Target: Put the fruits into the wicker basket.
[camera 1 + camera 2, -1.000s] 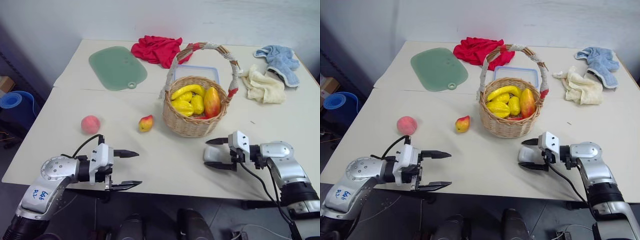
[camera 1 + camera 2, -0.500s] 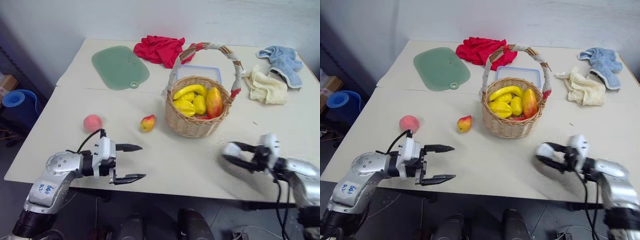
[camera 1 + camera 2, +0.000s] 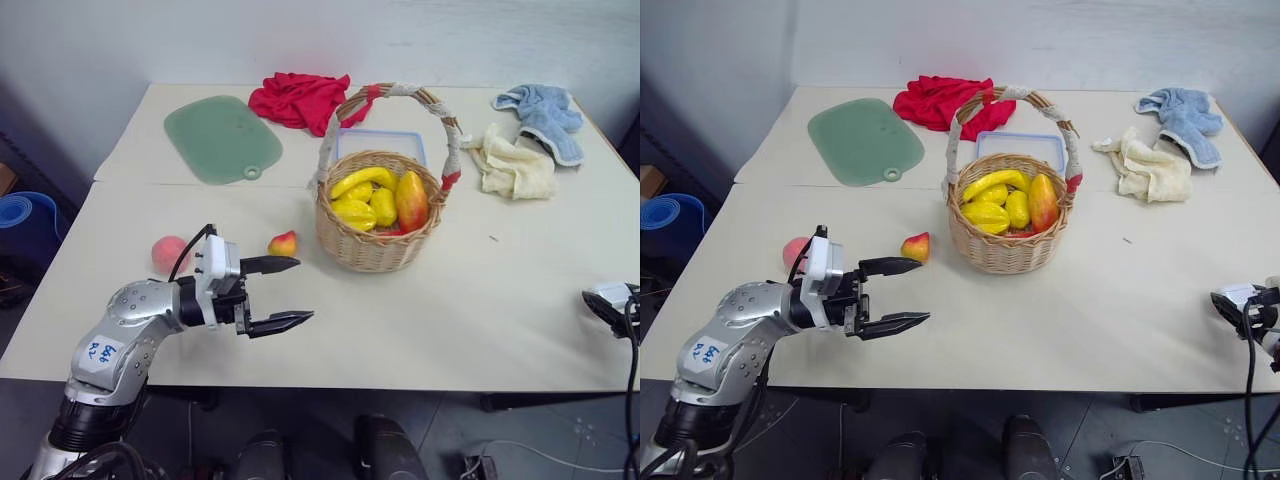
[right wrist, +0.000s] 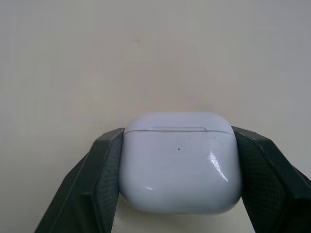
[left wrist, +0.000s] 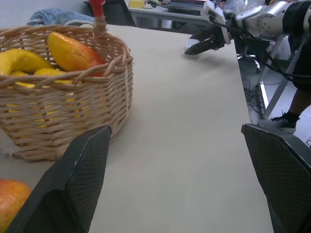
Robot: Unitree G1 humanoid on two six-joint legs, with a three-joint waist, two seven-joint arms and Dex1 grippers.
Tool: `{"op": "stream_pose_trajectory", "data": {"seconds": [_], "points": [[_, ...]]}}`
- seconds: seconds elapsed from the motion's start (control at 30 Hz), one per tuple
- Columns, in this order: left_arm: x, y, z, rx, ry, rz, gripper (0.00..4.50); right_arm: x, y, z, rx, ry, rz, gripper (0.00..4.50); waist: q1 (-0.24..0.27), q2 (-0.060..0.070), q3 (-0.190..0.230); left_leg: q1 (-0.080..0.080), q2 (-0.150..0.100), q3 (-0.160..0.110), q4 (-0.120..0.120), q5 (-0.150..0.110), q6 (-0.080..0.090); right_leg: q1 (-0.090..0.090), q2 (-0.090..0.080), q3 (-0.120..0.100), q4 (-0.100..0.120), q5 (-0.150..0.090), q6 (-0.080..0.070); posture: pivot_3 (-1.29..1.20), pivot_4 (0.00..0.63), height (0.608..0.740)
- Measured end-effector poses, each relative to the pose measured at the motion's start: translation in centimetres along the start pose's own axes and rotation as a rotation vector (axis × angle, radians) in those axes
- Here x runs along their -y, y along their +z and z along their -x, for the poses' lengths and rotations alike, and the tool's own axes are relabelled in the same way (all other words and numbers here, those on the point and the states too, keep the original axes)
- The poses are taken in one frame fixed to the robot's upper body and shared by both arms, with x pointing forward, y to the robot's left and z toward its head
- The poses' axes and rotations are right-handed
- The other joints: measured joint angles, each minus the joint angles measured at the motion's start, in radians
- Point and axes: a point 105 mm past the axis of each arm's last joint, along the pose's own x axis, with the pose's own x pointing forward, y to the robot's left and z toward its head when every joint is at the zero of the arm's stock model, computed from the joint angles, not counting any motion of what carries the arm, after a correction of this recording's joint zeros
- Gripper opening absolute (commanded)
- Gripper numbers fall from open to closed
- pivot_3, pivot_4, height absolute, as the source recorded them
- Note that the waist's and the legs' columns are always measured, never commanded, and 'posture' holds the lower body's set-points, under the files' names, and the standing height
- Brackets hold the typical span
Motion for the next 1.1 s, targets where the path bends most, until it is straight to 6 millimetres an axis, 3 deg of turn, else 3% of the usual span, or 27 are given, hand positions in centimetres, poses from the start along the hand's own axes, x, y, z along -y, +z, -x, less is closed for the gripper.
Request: {"op": "stream_pose_trajectory", "data": {"seconds": [0.07, 0.2, 0.3, 0.37, 0.43, 0.6, 0.77, 0.83, 0.9, 0.97, 1.03, 1.1], "points": [[-0.2, -0.2, 0.5, -0.005, 0.028, 0.001, 4.5, 0.0, 0.2, 0.0, 0.015, -0.002, 0.015, 4.42, 0.001, 0.0, 0.0, 0.0, 0.0, 0.0, 0.0, 0.0, 0.0, 0.0, 0.0, 0.0, 0.0, 0.0, 0.0, 0.0, 0.15, 0.74], [-1.1, -0.5, 2.6, -0.023, 0.13, -0.005, 4.5, 0.0, 2.4, 0.4, 0.117, 0.016, 0.051, 4.47, 0.002, 0.0, 0.0, 0.0, 0.0, 0.0, 0.0, 0.0, 0.0, 0.0, -0.001, 0.0, -0.001, 0.0, 0.0, 0.0, 0.15, 0.74], [-2.3, -1.8, 6.1, -0.075, 0.278, 0.02, 4.5, -1.8, 5.7, 1.5, 0.269, 0.126, 0.125, 4.47, 0.001, 0.0, 0.0, 0.0, 0.001, -0.001, -0.001, 0.0, 0.0, 0.0, 0.0, 0.0, -0.001, 0.0, 0.0, 0.0, 0.15, 0.74], [-3.2, -2.2, 8.3, -0.091, 0.389, 0.023, 4.5, -4.6, 7.9, 2.1, 0.405, 0.241, 0.117, 4.47, -0.001, 0.0, 0.0, 0.001, 0.002, -0.004, -0.001, 0.0, -0.001, 0.0, 0.001, 0.0, 0.0, 0.0, 0.0, 0.0, 0.15, 0.74], [-4.1, -2.7, 11.5, -0.107, 0.535, 0.009, 4.5, -8.5, 9.1, 2.9, 0.488, 0.38, 0.106, 4.47, 0.001, 0.0, 0.0, 0.001, 0.003, -0.007, -0.002, -0.001, -0.001, 0.0, 0.0, 0.0, 0.0, 0.0, 0.0, 0.0, 0.15, 0.74], [-5.0, -5.8, 20.8, -0.172, 0.969, 0.08, 4.5, -17.4, 8.6, 3.8, 0.559, 0.642, 0.038, 4.47, 0.003, -0.001, 0.0, 0.0, 0.003, -0.01, -0.002, -0.002, 0.0, -0.001, -0.002, -0.003, 0.001, 0.0, 0.0, 0.0, 0.15, 0.74], [-4.2, -7.8, 26.6, -0.234, 1.255, 0.155, 4.5, -25.2, 10.4, 6.0, 0.735, 0.837, 0.166, 4.47, 0.006, -0.002, -0.001, 0.0, 0.003, -0.011, -0.002, -0.003, 0.001, -0.001, -0.006, -0.006, 0.001, 0.0, 0.001, 0.0, 0.15, 0.74], [-4.0, -9.0, 27.0, -0.301, 1.273, 0.231, 4.5, -27.5, 10.6, 6.6, 0.777, 0.904, 0.205, 4.47, 0.01, -0.004, -0.002, 0.0, 0.001, -0.013, -0.002, -0.003, 0.001, -0.001, -0.009, -0.011, 0.003, 0.001, 0.001, 0.0, 0.15, 0.74], [-5.2, -9.0, 25.8, -0.248, 1.286, 0.281, 4.5, -29.1, 11.0, 6.8, 0.815, 0.944, 0.199, 4.47, 0.018, -0.005, -0.001, -0.001, 0.0, -0.014, -0.002, -0.002, 0.002, -0.001, -0.014, -0.016, 0.004, 0.001, 0.001, 0.0, 0.15, 0.74], [-7.3, -6.6, 22.8, -0.136, 1.22, 0.252, 4.5, -30.5, 12.5, 6.8, 0.881, 0.972, 0.189, 4.47, 0.028, -0.009, -0.001, -0.002, -0.001, -0.016, -0.001, -0.001, 0.003, -0.001, -0.016, -0.019, 0.005, 0.002, 0.0, 0.0, 0.15, 0.74], [-8.4, -3.8, 19.5, -0.075, 1.094, 0.196, 4.5, -30.8, 13.6, 6.9, 0.928, 0.975, 0.21, 4.47, 0.027, -0.011, -0.002, -0.002, -0.001, -0.017, -0.001, -0.001, 0.002, -0.001, -0.016, -0.022, 0.006, 0.007, 0.001, 0.0, 0.15, 0.74], [-9.1, -2.3, 16.8, -0.078, 0.969, 0.161, 4.5, -30.5, 13.5, 6.6, 0.918, 0.97, 0.22, 4.47, 0.025, -0.01, -0.002, -0.002, -0.001, -0.016, -0.002, -0.002, 0.002, 0.0, -0.016, -0.027, 0.006, 0.007, 0.001, 0.0, 0.15, 0.74]]}}
